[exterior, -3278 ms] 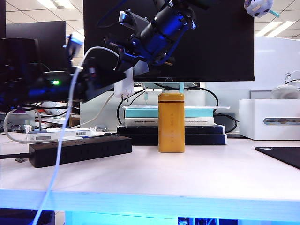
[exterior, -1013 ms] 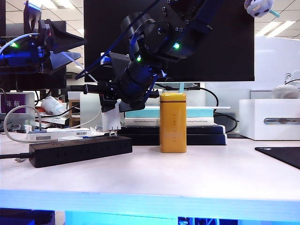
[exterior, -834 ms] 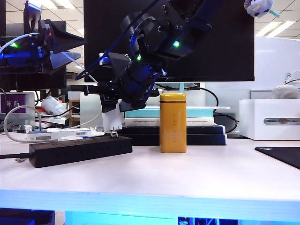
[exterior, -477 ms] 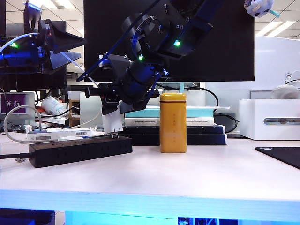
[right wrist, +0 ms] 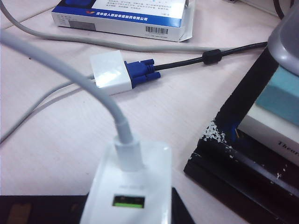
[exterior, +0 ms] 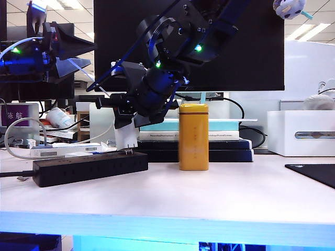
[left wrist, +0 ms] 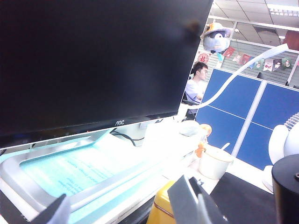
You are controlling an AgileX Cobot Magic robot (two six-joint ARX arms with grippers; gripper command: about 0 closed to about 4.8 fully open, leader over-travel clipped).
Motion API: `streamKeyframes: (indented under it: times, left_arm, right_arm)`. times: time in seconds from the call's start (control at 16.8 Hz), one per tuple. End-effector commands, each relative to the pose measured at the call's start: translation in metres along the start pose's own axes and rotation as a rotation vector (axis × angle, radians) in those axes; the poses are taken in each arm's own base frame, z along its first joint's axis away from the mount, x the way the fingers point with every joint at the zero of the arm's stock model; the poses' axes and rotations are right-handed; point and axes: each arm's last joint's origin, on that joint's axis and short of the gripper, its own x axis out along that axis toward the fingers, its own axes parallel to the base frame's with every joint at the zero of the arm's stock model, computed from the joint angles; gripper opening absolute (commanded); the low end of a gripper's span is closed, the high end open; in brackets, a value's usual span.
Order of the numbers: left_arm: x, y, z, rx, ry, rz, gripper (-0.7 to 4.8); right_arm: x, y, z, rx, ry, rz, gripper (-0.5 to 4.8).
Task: Plug the white charger into the left socket.
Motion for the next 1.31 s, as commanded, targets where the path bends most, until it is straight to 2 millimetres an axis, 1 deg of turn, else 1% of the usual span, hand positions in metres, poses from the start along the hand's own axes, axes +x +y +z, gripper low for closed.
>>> streamKeyframes:
  times: [0.06,0.12,0.66,1.01,1.19,1.31]
  left_arm:
    - [0.0,-0.002,0.005,0.018,-0.011,-0.017,3.58]
    - [0.0,-0.002,0.005,0.018,-0.009,-0.019,3.58]
    - [0.001,-0.003,0.005,0.018,-0.009,-0.02,3.58]
    - [0.001,-0.003,0.005,0.001,-0.009,-0.022,3.58]
    - [0.007,-0.008,0.002,-0.005,0.015,-0.075,3.58]
    - [0.011,-0.011,0.0,-0.007,0.017,-0.086,3.58]
  right_arm:
    - [0.003,-0.004,-0.016,0.005,0.105,-0.026,1.41]
    - [0.003,-0.004,-0.016,0.005,0.103,-0.026,1.63]
    - [0.003,-0.007,-0.017,0.008,0.121,-0.029,1.62]
    - [0.001,-0.006,-0.029,0.007,0.241,-0.007,1.62]
    - [0.0,-0.005,-0.033,0.011,0.293,0.045,1.62]
    - [-0.001,-0.005,-0.035,0.0,0.315,0.049,1.62]
